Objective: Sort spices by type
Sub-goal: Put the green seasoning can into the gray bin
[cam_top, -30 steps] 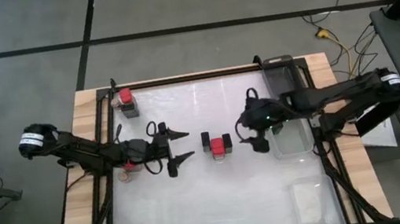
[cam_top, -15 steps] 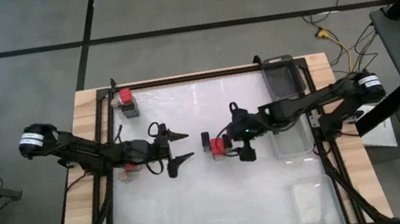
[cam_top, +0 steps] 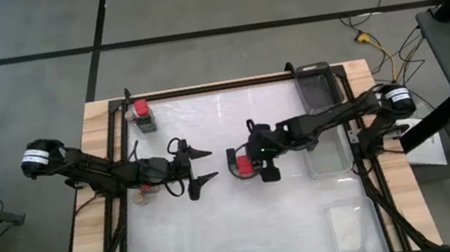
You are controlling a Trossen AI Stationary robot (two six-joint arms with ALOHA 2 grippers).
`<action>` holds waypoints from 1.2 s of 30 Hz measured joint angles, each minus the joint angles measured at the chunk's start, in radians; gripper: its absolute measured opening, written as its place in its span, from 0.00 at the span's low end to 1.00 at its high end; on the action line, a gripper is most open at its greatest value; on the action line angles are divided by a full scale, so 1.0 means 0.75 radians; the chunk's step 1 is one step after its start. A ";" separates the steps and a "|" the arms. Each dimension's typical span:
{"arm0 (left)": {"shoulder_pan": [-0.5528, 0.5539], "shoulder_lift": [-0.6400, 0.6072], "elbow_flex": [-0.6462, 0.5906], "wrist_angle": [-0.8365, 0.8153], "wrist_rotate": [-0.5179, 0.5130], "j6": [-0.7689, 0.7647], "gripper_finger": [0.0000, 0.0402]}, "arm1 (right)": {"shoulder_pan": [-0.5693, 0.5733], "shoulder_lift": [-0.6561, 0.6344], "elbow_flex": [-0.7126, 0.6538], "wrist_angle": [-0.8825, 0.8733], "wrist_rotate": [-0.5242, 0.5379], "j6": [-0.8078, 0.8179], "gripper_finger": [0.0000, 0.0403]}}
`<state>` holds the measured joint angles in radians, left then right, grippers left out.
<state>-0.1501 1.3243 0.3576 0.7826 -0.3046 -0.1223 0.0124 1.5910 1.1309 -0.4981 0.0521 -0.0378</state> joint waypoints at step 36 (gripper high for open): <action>0.000 0.000 -0.001 -0.001 0.000 0.000 0.81 | -0.030 0.083 0.009 -0.011 -0.010 -0.091 0.70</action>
<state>-0.1501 1.3243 0.3573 0.7822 -0.3046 -0.1225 -0.0097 1.6535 1.1374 -0.5060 0.0445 -0.1059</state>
